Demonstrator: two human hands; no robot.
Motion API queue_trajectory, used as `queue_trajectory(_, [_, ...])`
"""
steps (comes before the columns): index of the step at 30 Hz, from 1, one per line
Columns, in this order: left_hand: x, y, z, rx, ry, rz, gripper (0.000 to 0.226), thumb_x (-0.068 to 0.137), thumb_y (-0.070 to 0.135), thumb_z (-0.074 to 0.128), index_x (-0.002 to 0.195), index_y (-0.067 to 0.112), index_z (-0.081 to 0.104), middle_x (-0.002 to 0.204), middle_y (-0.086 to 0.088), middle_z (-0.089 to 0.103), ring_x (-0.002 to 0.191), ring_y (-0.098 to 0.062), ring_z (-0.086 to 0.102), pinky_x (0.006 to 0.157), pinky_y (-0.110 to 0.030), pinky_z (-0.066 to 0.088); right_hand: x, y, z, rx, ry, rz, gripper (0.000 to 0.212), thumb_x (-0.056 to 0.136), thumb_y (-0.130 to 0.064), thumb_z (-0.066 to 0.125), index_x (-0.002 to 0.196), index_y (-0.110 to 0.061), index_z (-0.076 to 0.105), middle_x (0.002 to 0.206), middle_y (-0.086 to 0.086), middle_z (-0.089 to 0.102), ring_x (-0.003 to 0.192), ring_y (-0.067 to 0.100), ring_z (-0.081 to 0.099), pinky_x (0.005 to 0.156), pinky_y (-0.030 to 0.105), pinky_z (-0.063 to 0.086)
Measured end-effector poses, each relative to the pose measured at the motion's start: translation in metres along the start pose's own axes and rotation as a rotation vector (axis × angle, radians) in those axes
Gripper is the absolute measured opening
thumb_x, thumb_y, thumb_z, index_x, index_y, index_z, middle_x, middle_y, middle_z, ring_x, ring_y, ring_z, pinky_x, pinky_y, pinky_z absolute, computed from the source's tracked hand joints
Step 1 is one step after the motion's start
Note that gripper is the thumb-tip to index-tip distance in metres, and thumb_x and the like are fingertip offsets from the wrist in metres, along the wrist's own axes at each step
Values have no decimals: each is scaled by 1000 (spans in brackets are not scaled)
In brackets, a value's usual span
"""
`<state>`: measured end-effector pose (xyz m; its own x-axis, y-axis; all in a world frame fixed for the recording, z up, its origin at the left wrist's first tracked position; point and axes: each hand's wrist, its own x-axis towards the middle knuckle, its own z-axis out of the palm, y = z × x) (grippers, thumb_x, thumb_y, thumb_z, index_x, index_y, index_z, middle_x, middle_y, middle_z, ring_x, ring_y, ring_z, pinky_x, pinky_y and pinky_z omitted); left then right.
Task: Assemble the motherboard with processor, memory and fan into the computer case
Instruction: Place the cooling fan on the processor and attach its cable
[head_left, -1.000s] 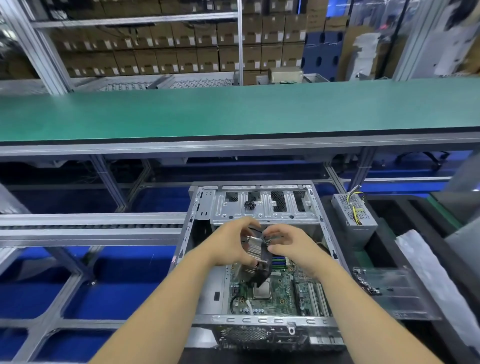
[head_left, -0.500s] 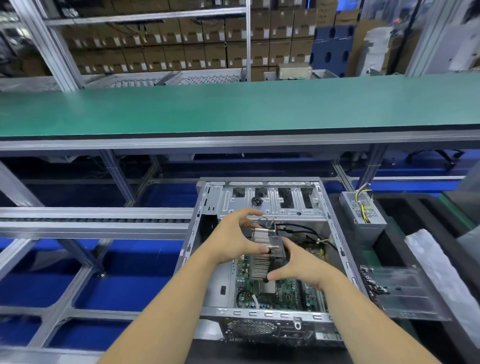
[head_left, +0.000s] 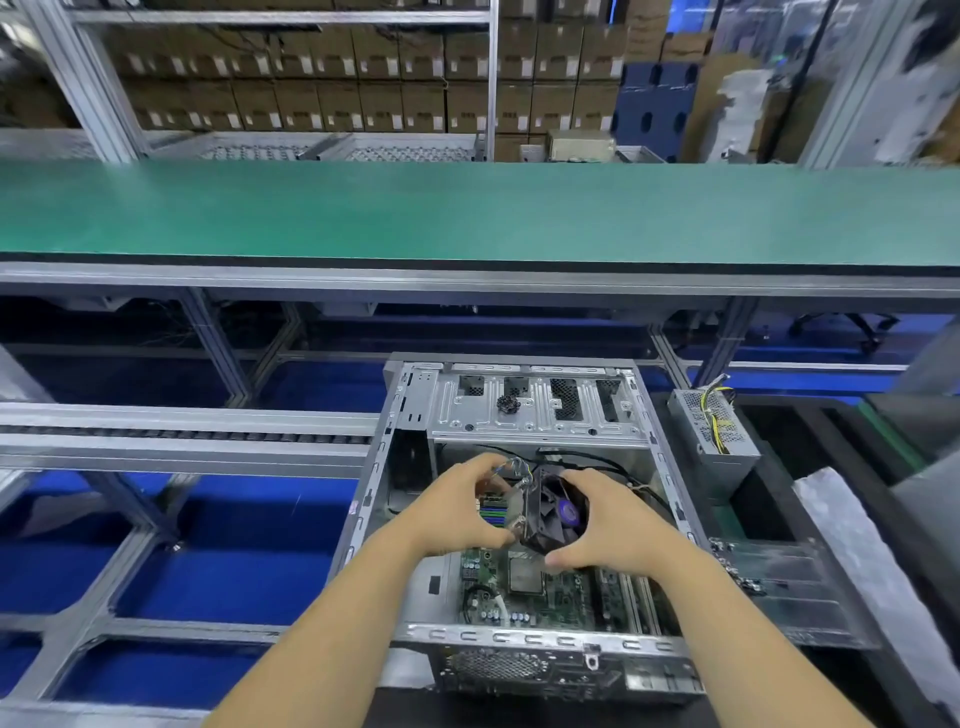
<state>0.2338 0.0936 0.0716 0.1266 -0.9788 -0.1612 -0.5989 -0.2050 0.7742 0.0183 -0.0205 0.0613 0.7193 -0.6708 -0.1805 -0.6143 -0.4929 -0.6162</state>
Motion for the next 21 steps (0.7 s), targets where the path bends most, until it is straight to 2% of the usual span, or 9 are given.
queue_trajectory(2, [0, -7, 4, 13, -6, 0, 81, 66, 31, 87, 133, 40, 44, 121, 19, 58, 116, 9, 49, 98, -17, 37, -2, 2, 6, -4, -10, 15, 130, 48, -68, 85, 157, -22, 30, 147, -11, 41, 137, 9, 42, 109, 23, 34])
queue_trajectory(4, [-1, -15, 5, 74, -9, -15, 79, 65, 34, 88, 132, 40, 46, 119, 17, 55, 111, 9, 49, 90, -11, 36, -2, 3, 12, -59, -37, 3, 126, 53, -66, 85, 157, -23, 28, 144, -12, 40, 135, 9, 42, 108, 21, 34])
queue_trajectory(6, [-1, -24, 7, 170, 1, -60, 62, 75, 32, 83, 129, 36, 53, 117, 11, 57, 107, -3, 54, 89, -18, 41, 0, 3, 18, -148, -82, -8, 124, 57, -64, 86, 158, -21, 26, 146, -8, 38, 139, 13, 39, 111, 25, 35])
queue_trajectory(8, [-2, -26, 9, 273, 24, -102, 33, 88, 24, 68, 120, 30, 61, 110, 8, 64, 100, -11, 60, 89, -29, 50, 3, 2, 24, -223, -126, -12, 125, 60, -63, 85, 159, -19, 24, 151, -4, 35, 143, 17, 34, 117, 32, 34])
queue_trajectory(10, [-1, -28, 11, 386, 22, -153, 24, 94, 18, 57, 116, 26, 64, 113, 4, 66, 102, -18, 61, 89, -36, 53, 4, 2, 27, -297, -153, -21, 123, 62, -63, 84, 159, -19, 23, 150, -4, 35, 142, 19, 34, 118, 37, 34])
queue_trajectory(13, [2, -30, 11, 502, -15, -207, 18, 95, 13, 54, 106, 24, 63, 117, -2, 65, 103, -24, 60, 81, -35, 51, 8, 0, 30, -387, -159, -48, 121, 62, -66, 81, 159, -21, 24, 148, -5, 36, 141, 19, 33, 117, 43, 34])
queue_trajectory(16, [5, -32, 10, 500, -38, -258, 9, 95, 21, 58, 88, 26, 54, 103, -1, 65, 96, -23, 60, 71, -30, 43, 12, -3, 35, -443, -168, -65, 120, 63, -71, 77, 158, -22, 24, 145, -6, 37, 138, 20, 34, 116, 44, 33])
queue_trajectory(19, [7, -35, 12, 470, -153, -326, 33, 86, 51, 68, 91, 23, 52, 95, 3, 61, 94, -21, 59, 76, -32, 47, 16, -7, 39, -512, -185, -88, 118, 65, -72, 75, 158, -21, 24, 145, -4, 37, 138, 22, 33, 115, 47, 31])
queue_trajectory(21, [7, -38, 12, 420, -232, -393, 58, 79, 63, 70, 114, 18, 56, 114, 0, 65, 107, -21, 60, 92, -38, 50, 17, -9, 40, -536, -193, -99, 117, 66, -72, 75, 158, -21, 23, 145, -3, 37, 138, 22, 33, 116, 48, 28])
